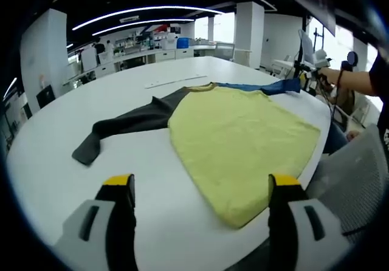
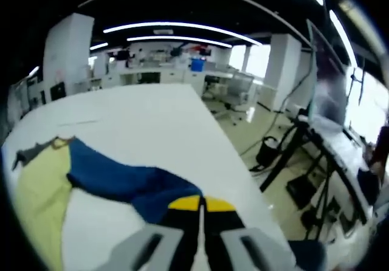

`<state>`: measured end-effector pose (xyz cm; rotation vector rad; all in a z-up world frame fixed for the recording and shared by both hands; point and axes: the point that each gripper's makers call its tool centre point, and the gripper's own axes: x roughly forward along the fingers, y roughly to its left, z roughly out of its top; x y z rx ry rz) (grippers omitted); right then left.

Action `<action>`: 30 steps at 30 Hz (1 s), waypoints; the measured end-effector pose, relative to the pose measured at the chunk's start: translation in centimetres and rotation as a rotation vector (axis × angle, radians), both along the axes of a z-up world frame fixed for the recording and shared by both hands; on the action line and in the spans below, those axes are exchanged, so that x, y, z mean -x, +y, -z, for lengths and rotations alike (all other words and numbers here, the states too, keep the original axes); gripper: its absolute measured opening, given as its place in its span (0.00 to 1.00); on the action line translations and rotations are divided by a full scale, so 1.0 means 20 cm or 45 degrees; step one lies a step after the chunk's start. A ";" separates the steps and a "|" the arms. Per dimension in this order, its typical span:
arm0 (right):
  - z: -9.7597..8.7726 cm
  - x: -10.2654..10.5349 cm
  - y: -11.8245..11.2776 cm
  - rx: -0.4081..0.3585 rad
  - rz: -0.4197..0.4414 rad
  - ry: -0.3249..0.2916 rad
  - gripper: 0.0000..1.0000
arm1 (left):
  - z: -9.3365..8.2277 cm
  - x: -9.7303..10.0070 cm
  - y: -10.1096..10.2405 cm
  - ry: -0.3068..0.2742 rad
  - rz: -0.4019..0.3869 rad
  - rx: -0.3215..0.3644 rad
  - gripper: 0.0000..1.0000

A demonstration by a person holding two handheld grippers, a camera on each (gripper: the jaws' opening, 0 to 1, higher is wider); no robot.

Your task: Fold the garment on the visible template until the final outline fits inside the template.

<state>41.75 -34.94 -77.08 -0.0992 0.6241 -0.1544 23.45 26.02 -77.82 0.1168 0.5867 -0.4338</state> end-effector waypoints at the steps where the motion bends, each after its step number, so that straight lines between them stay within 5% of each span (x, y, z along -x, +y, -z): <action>1: 0.00 0.00 -0.03 0.003 0.007 0.005 0.00 | 0.00 0.00 0.00 0.000 0.001 -0.001 0.88; 9: 0.05 -0.04 -0.09 0.026 0.023 0.047 0.00 | 0.00 -0.01 -0.02 -0.001 0.017 -0.015 0.89; 12: 0.07 -0.04 -0.10 -0.041 0.068 0.038 0.01 | -0.01 -0.02 -0.01 -0.004 0.020 -0.022 0.89; 15: 0.09 -0.04 -0.07 -0.063 0.066 0.040 0.15 | 0.00 -0.02 0.00 -0.004 0.018 -0.023 0.89; 20: 0.17 0.00 0.00 -0.153 0.081 0.076 0.26 | 0.01 -0.01 0.00 0.001 0.023 -0.021 0.89; 30: 0.32 0.06 0.12 -0.213 0.139 0.140 0.27 | 0.02 0.00 0.03 -0.002 0.014 -0.023 0.89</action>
